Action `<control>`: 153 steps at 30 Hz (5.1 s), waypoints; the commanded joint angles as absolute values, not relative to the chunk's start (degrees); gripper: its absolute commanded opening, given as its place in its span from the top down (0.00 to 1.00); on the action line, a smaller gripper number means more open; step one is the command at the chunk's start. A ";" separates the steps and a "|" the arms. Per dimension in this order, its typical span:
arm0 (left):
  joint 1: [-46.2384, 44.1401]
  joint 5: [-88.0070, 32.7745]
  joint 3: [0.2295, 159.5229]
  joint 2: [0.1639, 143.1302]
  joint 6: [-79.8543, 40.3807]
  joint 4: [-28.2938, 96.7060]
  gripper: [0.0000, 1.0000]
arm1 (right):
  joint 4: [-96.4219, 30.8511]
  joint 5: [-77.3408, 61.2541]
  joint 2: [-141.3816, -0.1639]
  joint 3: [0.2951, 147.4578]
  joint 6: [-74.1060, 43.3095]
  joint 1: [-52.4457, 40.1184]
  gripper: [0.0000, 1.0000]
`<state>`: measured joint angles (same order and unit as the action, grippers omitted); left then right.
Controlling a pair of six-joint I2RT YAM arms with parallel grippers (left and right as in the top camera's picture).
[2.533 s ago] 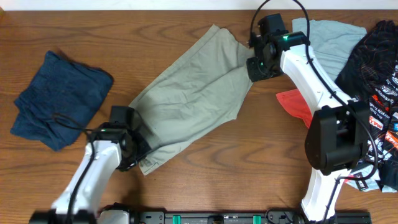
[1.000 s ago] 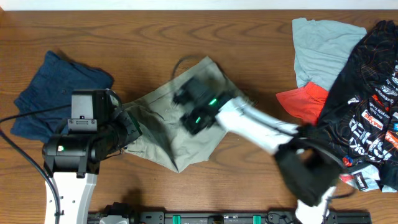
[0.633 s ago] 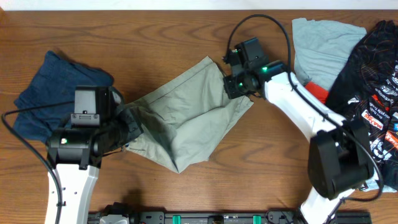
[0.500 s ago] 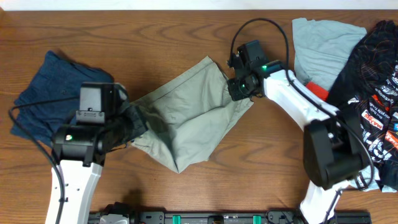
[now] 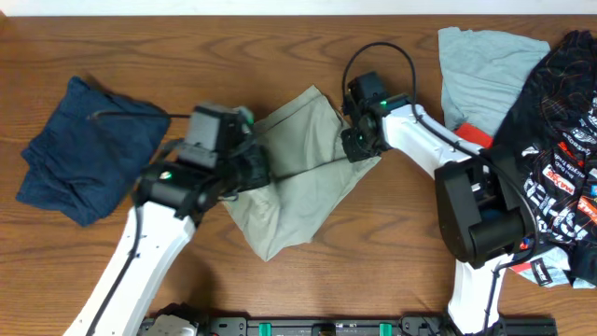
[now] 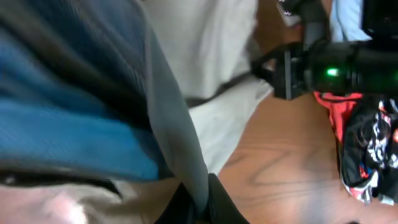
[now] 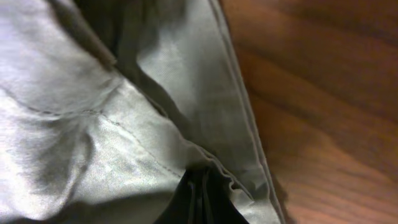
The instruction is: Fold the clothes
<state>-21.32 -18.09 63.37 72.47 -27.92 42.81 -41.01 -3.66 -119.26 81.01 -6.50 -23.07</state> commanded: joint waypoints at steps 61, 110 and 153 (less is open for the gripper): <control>-17.37 -14.85 64.62 88.53 -30.20 40.40 0.60 | -58.85 -26.92 -116.27 84.58 -0.14 -20.56 0.61; -17.37 -5.54 63.22 90.61 -22.06 18.48 0.44 | -65.30 8.51 -107.42 87.94 -11.38 -18.28 0.36; -17.43 -18.50 63.24 106.41 -21.21 61.43 0.42 | -33.12 4.73 -102.35 58.33 -10.20 -17.65 0.39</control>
<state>-17.67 -16.47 63.79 109.16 -21.12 60.90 -34.57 -3.99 -101.80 58.48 -10.15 -19.40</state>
